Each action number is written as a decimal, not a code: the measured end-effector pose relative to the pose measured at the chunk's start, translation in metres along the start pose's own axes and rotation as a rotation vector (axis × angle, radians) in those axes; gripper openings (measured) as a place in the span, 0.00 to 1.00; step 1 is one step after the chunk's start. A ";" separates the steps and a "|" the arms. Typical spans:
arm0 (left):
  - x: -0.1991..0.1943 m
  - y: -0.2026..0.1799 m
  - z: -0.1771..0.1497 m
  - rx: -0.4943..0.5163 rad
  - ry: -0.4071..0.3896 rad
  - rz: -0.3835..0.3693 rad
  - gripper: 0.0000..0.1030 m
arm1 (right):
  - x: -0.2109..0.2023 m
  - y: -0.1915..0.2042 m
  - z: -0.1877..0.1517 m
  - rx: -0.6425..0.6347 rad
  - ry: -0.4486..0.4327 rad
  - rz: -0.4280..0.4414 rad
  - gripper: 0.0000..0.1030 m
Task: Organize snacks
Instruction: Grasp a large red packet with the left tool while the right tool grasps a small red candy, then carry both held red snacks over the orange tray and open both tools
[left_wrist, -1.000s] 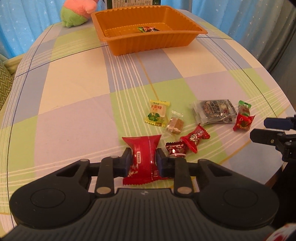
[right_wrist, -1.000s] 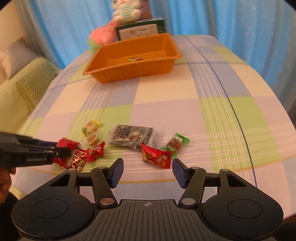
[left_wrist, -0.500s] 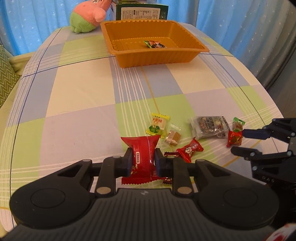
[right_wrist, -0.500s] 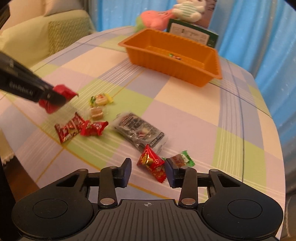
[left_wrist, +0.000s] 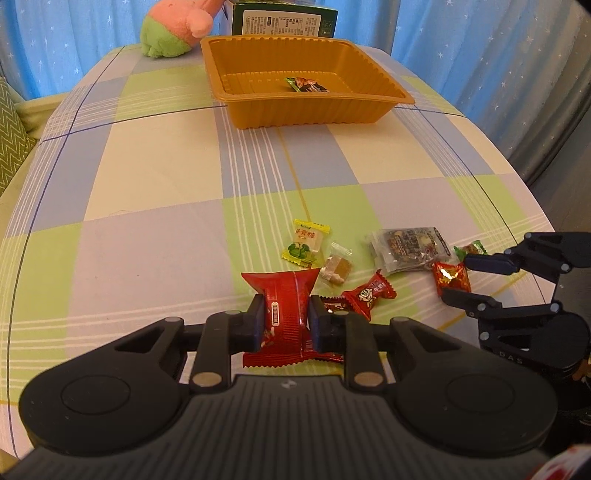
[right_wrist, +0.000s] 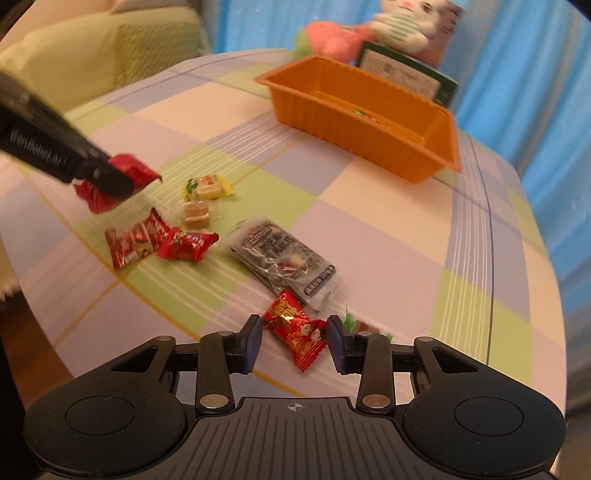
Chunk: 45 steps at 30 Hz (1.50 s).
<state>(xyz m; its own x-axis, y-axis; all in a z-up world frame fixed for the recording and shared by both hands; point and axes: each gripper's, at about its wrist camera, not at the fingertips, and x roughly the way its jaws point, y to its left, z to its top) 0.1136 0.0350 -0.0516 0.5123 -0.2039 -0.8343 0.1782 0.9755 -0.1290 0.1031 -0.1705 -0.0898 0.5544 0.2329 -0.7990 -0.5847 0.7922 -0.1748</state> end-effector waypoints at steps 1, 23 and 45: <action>0.000 0.000 0.000 -0.002 0.001 0.000 0.21 | 0.002 0.001 0.000 -0.023 0.000 -0.006 0.37; -0.006 -0.006 0.000 -0.014 -0.018 0.000 0.21 | -0.009 -0.013 -0.001 0.243 -0.036 0.075 0.21; -0.024 -0.027 0.077 -0.032 -0.188 -0.008 0.21 | -0.055 -0.062 0.070 0.405 -0.179 -0.004 0.21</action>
<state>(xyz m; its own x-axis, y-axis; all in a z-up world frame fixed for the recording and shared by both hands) 0.1609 0.0073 0.0133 0.6597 -0.2204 -0.7185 0.1577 0.9753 -0.1545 0.1504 -0.1926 0.0056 0.6711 0.2950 -0.6802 -0.3229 0.9421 0.0901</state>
